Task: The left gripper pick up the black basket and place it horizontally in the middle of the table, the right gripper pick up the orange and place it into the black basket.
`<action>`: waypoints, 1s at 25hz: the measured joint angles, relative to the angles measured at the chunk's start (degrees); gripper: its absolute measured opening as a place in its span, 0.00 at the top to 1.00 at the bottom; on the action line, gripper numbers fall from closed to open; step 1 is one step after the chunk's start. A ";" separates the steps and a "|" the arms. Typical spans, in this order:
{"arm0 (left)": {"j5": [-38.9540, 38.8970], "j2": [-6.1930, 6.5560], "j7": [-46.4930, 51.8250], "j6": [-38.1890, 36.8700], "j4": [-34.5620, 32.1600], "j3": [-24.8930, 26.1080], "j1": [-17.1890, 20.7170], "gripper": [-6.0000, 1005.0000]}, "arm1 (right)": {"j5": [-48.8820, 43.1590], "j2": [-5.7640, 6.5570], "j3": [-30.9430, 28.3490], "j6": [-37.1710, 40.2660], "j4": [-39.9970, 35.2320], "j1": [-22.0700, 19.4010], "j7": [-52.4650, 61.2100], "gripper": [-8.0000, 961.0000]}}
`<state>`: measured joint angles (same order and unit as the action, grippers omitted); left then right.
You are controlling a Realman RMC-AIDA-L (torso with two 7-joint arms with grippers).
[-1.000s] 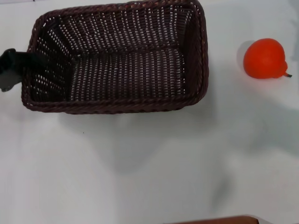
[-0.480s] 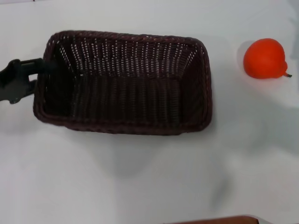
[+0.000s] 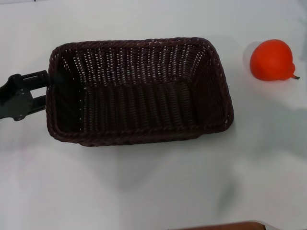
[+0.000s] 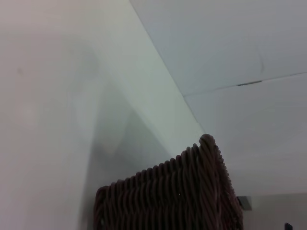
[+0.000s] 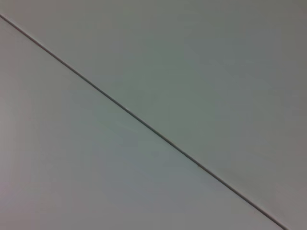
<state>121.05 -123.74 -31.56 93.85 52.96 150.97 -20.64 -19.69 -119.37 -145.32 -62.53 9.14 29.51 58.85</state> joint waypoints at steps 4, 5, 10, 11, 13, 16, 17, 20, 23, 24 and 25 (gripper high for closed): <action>-0.05 0.30 -1.24 -0.77 -0.09 0.49 0.26 0.40 | -0.31 0.06 0.76 0.04 0.18 0.12 -0.06 0.05; -0.05 0.46 -1.64 -1.06 -0.10 0.82 0.27 0.40 | -0.35 0.18 1.62 0.05 0.35 0.13 0.02 0.05; -0.16 1.97 -8.31 -3.69 -1.01 5.44 -0.12 0.40 | -2.16 2.56 12.31 0.05 2.69 -0.48 3.26 0.06; -0.41 2.33 -10.20 -4.18 -1.37 6.52 -0.19 0.40 | -3.44 3.42 14.60 0.02 3.37 -0.61 4.65 0.06; -1.81 3.13 -14.45 -4.83 -2.20 9.09 -0.24 0.40 | -9.34 6.01 19.23 -0.32 5.30 -0.83 9.48 0.06; -6.05 3.89 -20.91 -4.86 -3.24 12.65 0.17 0.39 | -22.47 10.83 24.16 -2.08 9.98 -1.09 19.69 0.06; -7.84 4.01 -22.88 -4.75 -3.46 13.20 0.46 0.39 | -28.12 12.45 25.15 -2.98 12.25 -1.13 23.78 0.07; -13.97 3.83 -29.68 -3.96 -3.68 13.71 1.42 0.37 | -44.93 16.35 25.95 -5.33 19.55 -0.98 35.88 0.07; -19.32 2.70 -36.54 -3.59 -3.87 13.72 1.95 0.35 | -62.06 19.18 25.26 -8.87 27.21 -0.44 47.12 0.07; -20.23 2.43 -37.86 -3.54 -4.03 13.72 2.00 0.35 | -67.96 19.89 24.93 -10.50 30.02 -0.12 51.01 0.07; -21.23 2.19 -39.26 -3.52 -4.43 13.72 2.03 0.34 | -72.29 20.25 24.56 -11.96 31.98 0.18 53.49 0.07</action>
<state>99.83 -121.55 -70.82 90.34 48.53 164.69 -18.61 -91.98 -99.11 -120.76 -74.49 41.11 29.68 112.34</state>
